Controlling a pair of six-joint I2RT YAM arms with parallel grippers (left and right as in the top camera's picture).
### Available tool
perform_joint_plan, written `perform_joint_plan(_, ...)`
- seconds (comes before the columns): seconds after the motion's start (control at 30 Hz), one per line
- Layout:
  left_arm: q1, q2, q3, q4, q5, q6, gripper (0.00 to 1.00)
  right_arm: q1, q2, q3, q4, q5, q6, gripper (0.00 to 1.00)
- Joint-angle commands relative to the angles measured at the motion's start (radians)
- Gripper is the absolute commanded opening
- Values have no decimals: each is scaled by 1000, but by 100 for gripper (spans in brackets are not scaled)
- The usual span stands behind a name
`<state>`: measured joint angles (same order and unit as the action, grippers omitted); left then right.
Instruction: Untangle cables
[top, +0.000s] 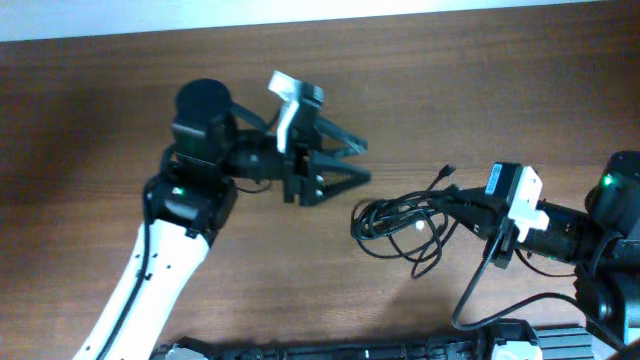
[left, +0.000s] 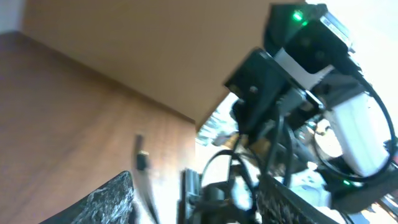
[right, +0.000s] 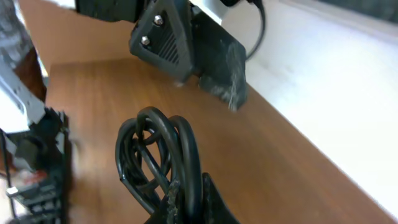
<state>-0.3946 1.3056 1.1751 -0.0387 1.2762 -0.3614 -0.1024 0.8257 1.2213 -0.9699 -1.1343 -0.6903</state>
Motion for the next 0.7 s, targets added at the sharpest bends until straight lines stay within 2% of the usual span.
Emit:
perform_joint_plan(0.0,-69,2,4,5,7,-12,64,-2,-11,18,-5,-85,-174,4)
perform_joint_plan(0.37,-151,2,4,-5,0,-20,57,-2,-11,18,9,-85,-196,4)
perform_joint_plan(0.43,-166,4,4,-12,-23,-20,56,-2,-11,18,13,-85,-196,4)
perform_joint_plan(0.57,-205,5,4,-111,-153,-19,48,-2,-11,18,32,-86,-196,4)
perform_joint_plan(0.67,-219,8,4,-143,-159,9,46,-2,-11,18,42,-85,-196,4)
